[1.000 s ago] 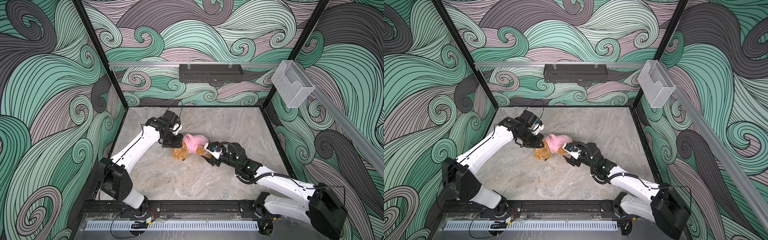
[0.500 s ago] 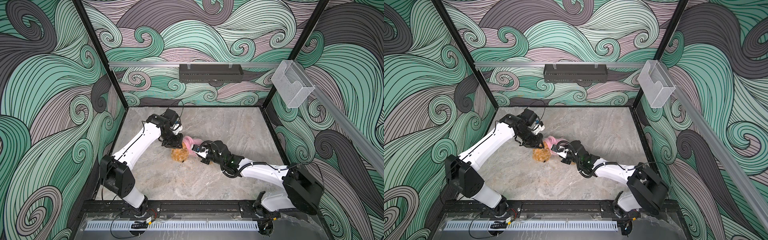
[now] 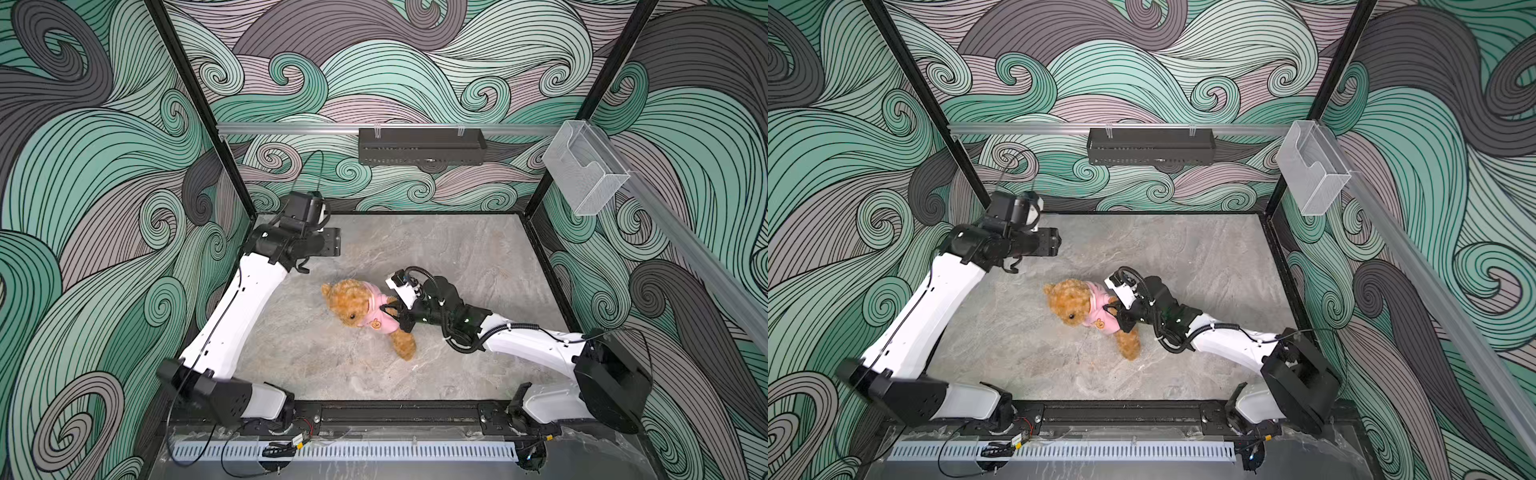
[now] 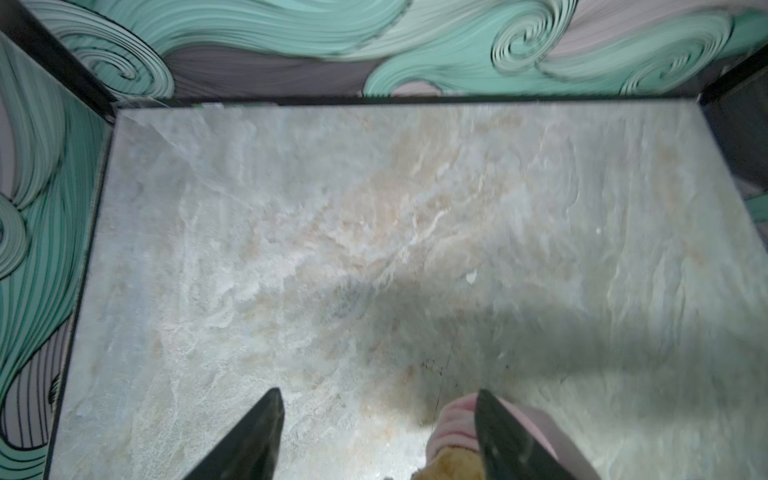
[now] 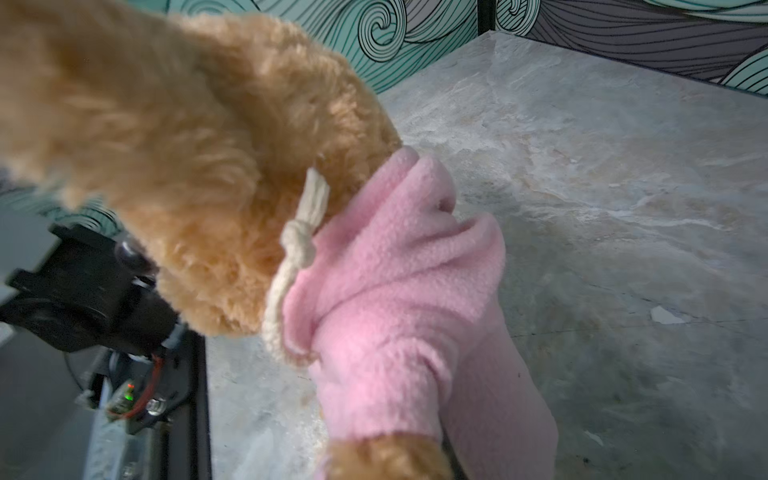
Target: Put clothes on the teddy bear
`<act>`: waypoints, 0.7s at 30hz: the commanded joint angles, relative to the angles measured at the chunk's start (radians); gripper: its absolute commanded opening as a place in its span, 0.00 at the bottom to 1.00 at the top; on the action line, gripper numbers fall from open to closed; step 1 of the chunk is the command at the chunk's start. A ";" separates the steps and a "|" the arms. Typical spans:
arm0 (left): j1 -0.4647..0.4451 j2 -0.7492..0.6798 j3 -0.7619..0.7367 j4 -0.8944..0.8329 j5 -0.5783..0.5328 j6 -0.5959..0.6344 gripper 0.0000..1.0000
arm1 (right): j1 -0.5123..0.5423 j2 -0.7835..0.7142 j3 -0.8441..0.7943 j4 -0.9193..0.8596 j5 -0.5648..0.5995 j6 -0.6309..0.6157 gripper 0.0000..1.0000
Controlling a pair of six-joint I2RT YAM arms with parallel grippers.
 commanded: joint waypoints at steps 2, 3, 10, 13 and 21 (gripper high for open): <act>0.006 -0.120 -0.102 0.240 -0.042 0.009 0.80 | -0.109 0.047 0.023 0.177 -0.167 0.420 0.09; 0.006 -0.133 -0.125 0.254 -0.029 0.007 0.80 | -0.143 0.068 0.019 0.193 -0.185 0.482 0.09; 0.004 -0.154 -0.248 0.280 0.094 -0.059 0.78 | -0.276 0.185 0.023 0.063 -0.192 0.563 0.18; 0.003 -0.164 -0.321 0.333 0.176 -0.102 0.78 | -0.333 0.237 0.014 0.050 -0.184 0.543 0.22; 0.003 -0.132 -0.436 0.401 0.280 -0.217 0.76 | -0.477 0.304 0.064 -0.130 -0.173 0.379 0.51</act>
